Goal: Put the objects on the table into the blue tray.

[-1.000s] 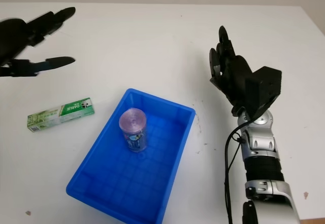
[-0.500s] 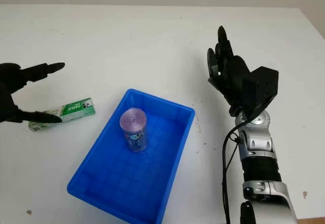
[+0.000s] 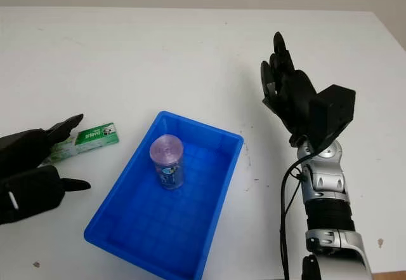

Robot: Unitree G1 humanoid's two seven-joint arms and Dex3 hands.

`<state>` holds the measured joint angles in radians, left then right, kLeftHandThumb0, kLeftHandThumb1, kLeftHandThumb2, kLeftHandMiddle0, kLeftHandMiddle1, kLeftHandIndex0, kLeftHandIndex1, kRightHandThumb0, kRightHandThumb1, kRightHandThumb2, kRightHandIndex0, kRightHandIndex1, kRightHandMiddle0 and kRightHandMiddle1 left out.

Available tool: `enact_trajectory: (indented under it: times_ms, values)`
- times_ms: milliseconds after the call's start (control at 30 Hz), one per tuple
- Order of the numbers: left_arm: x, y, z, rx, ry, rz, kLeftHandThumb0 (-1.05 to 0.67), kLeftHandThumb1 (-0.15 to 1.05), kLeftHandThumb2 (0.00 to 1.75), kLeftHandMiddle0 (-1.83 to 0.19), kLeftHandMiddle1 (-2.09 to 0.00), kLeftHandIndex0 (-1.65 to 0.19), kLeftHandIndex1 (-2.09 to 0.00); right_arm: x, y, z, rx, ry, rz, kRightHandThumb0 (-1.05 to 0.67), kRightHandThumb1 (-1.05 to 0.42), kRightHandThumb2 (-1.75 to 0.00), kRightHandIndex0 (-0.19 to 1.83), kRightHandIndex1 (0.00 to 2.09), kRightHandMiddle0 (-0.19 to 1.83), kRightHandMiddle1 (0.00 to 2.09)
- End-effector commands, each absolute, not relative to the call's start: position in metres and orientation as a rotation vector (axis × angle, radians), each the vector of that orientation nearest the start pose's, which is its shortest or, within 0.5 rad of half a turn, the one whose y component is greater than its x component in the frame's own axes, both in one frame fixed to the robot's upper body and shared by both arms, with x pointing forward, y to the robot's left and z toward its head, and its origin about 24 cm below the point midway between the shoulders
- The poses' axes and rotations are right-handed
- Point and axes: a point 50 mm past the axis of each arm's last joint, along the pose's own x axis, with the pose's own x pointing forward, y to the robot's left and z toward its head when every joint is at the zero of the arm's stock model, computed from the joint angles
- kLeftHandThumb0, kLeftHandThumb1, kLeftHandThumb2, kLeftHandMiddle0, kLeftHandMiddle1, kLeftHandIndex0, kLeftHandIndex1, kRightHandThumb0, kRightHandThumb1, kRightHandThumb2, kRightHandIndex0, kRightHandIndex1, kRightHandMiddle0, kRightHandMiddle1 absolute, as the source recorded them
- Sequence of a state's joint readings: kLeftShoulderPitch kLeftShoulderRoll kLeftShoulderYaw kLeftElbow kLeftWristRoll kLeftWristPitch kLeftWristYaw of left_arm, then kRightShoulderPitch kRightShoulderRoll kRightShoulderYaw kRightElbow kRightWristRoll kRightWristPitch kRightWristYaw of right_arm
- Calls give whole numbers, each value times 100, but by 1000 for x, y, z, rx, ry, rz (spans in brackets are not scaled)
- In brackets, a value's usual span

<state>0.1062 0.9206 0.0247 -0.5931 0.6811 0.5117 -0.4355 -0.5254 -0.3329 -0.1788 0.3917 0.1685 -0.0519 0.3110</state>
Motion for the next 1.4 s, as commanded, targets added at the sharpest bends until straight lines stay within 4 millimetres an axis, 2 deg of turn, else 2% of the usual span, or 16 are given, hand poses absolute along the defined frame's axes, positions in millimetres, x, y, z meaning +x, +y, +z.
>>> enact_trajectory:
  times_ms: [0,33,67,167,400,600,667,700,767,833,867,933,1067,1133,1233,1367]
  values:
    - [222,248,160,1541,167,-79,-47,102,6,-26,-204,-21,-107,344,-226,139,-138,-228,153,-68,-105,-62,-19,0,-19,0]
    - [223,247,160,1565,158,-80,-43,104,12,-40,-207,-14,-150,345,-225,139,-137,-226,155,-67,-105,-62,-19,0,-19,0]
    - [224,247,160,1603,152,-81,-41,104,15,-44,-208,-8,-171,345,-225,140,-135,-225,156,-67,-105,-62,-19,0,-19,0]
    - [228,245,160,1710,159,-72,-42,105,31,-37,-209,15,-205,346,-224,139,-121,-220,153,-68,-105,-61,-19,0,-19,0]
    - [237,239,160,1750,134,-65,-44,105,53,-29,-209,19,-209,348,-225,138,-138,-216,155,-67,-105,-61,-19,0,-19,1]
    - [244,236,169,1721,46,-38,-45,105,51,-51,-209,16,-208,349,-226,138,-126,-218,162,-67,-105,-59,-19,0,-19,1]
    - [247,236,174,1708,32,-32,-44,105,51,-58,-209,5,-171,349,-226,138,-127,-217,164,-67,-105,-59,-19,0,-19,1]
    - [249,236,178,1705,31,-28,-44,105,52,-59,-209,3,-165,349,-226,138,-127,-216,164,-67,-105,-59,-19,0,-19,1]
    - [253,237,189,1690,18,8,-42,105,55,-55,-209,6,-167,349,-226,138,-123,-214,165,-67,-105,-59,-19,0,-19,1]
    - [257,239,204,1673,-33,57,-40,105,51,-31,-209,12,-184,349,-226,138,-120,-217,167,-67,-105,-58,-19,0,-19,1]
    - [259,241,213,1655,-68,89,-38,105,48,-25,-209,13,-199,350,-226,138,-121,-217,167,-67,-105,-59,-19,0,-19,2]
    - [261,243,233,1618,-135,161,-39,105,45,-21,-209,15,-207,349,-226,138,-125,-215,166,-67,-105,-59,-19,0,-19,2]
    - [260,245,276,1469,-275,241,-38,105,38,-24,-209,-3,-209,349,-227,138,-128,-212,162,-66,-105,-59,-19,0,-19,2]
    - [256,242,293,1379,-350,235,-37,105,33,-47,-209,-23,-209,348,-227,138,-127,-212,162,-66,-105,-59,-19,0,-19,2]
    - [245,234,311,1219,-397,139,-36,105,32,-60,-209,-30,-209,348,-225,137,-127,-208,161,-66,-105,-59,-19,1,-19,2]
    - [231,218,325,1075,-438,-27,-33,105,28,-46,-209,-31,-209,348,-225,137,-129,-206,168,-66,-105,-59,-19,0,-19,1]
